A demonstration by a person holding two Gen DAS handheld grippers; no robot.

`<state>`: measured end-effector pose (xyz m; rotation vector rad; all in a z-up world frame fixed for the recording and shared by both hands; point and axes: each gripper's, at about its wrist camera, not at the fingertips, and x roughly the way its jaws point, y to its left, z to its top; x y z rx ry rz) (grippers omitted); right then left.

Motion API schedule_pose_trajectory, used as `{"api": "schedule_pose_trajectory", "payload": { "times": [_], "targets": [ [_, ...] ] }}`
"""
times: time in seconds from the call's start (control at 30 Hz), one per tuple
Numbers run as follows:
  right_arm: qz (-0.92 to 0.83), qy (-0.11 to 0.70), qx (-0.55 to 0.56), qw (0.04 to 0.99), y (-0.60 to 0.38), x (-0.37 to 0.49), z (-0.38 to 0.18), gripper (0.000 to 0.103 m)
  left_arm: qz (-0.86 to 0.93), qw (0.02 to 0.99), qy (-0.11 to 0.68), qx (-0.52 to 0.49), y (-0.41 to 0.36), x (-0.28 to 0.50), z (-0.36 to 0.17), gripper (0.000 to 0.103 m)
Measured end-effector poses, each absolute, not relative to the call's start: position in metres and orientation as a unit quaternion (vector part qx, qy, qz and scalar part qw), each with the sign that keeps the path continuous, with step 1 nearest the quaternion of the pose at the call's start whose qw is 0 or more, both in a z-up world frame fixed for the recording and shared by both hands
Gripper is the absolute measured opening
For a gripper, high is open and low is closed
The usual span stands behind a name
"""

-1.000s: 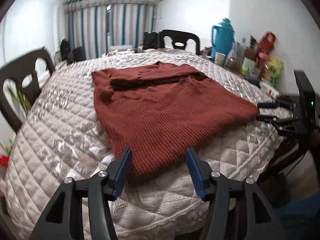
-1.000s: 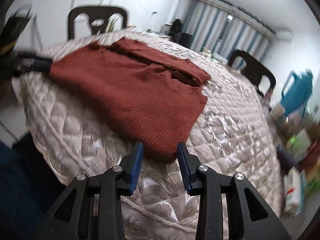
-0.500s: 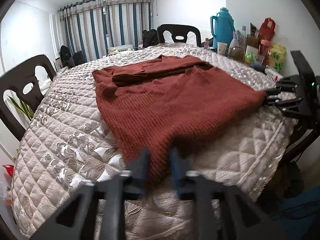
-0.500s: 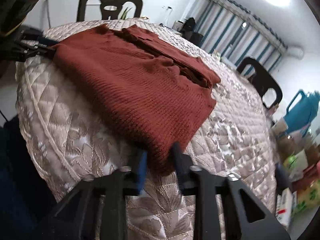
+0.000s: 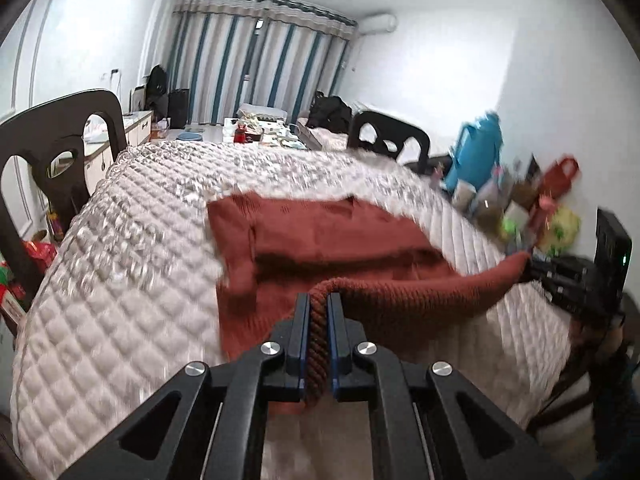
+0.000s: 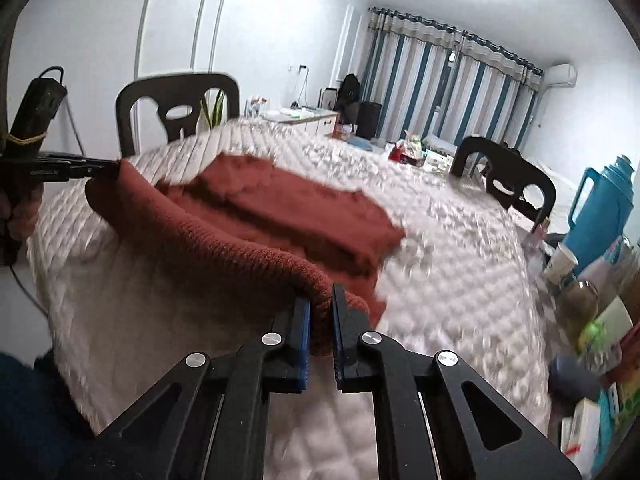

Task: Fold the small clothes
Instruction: 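Grasp the folded sweater edge with the left tool while the right tool grasps it too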

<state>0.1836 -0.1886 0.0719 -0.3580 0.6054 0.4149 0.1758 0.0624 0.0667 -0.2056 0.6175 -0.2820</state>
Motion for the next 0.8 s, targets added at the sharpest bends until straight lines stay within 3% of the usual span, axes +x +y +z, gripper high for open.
{"api": "schedule_pose_trajectory", "payload": {
  "times": [0.47, 0.8],
  "targets": [
    [0.201, 0.334, -0.094, 0.916, -0.179, 0.355, 0.097, 0.009, -0.098, 0.930, 0.332, -0.123, 0.093, 0.331, 0.096, 0.009],
    [0.170, 0.438, -0.007, 0.883, -0.192, 0.457, 0.027, 0.009, -0.058, 0.890, 0.427, -0.146, 0.107, 0.441, 0.021, 0.006]
  ]
}}
